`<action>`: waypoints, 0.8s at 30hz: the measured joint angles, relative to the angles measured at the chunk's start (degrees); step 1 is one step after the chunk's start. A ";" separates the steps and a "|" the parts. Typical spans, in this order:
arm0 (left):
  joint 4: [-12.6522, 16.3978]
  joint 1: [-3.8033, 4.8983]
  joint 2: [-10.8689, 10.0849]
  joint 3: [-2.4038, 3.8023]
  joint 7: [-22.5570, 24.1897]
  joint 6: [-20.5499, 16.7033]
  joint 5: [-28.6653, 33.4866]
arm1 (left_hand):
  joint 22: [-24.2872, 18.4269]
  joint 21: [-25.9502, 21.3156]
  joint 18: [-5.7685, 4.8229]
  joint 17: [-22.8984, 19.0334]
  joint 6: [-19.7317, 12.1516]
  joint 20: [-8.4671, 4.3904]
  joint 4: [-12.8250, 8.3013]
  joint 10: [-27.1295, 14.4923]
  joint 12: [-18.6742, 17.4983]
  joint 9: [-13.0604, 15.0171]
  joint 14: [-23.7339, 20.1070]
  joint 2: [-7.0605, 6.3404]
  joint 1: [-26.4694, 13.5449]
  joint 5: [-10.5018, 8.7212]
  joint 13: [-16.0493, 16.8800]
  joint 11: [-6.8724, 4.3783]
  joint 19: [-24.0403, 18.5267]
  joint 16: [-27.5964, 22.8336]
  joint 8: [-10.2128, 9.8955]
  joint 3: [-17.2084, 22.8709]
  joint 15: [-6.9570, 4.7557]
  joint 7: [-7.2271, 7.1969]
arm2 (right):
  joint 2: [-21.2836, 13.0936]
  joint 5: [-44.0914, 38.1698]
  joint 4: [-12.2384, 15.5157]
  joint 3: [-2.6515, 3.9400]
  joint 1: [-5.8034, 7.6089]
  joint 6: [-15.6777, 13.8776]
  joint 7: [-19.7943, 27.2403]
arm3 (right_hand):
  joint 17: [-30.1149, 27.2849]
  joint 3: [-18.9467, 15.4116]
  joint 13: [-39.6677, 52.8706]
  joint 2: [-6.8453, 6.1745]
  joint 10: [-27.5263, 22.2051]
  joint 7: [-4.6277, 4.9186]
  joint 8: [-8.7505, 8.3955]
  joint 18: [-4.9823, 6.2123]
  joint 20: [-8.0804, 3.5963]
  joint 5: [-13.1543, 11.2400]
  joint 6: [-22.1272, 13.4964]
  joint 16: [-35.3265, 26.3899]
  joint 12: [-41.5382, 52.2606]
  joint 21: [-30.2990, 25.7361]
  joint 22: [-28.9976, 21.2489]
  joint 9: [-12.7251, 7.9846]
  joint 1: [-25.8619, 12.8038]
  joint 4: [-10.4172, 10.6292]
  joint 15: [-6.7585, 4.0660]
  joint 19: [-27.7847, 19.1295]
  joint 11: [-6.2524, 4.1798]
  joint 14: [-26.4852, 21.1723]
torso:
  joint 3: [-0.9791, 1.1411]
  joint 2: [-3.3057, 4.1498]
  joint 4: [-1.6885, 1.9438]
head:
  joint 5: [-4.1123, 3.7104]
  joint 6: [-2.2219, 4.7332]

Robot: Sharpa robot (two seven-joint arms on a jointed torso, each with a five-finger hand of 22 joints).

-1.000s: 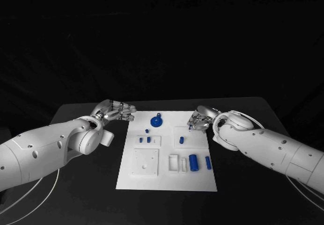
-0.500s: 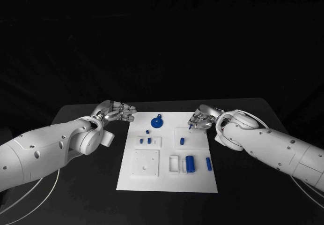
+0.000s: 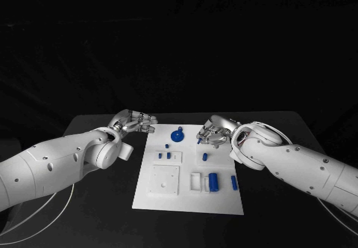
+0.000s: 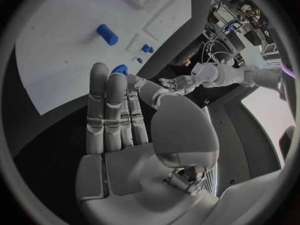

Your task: Assemble the parts on the task board

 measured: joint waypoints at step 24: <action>-0.07 0.00 2.29 0.00 2.13 -2.98 1.65 | 0.00 0.00 0.00 -0.12 0.00 0.00 -0.15 0.00 0.00 0.00 0.00 0.00 0.00 0.00 0.00 0.00 0.00 0.00 0.00 0.15 0.00 0.00 | 5.34 -11.40 4.34 -6.26 -0.16 -2.89 -1.98 | 0.01 0.30 0.03 -0.09 0.00 -0.17 -0.02 -0.10 0.02 -0.01 0.14 0.31 0.26 -0.21 1.95 0.04 -0.06 -0.05 0.09 0.00 -0.01 0.10 | -0.53 -0.54 0.10 | 4.69 -1.02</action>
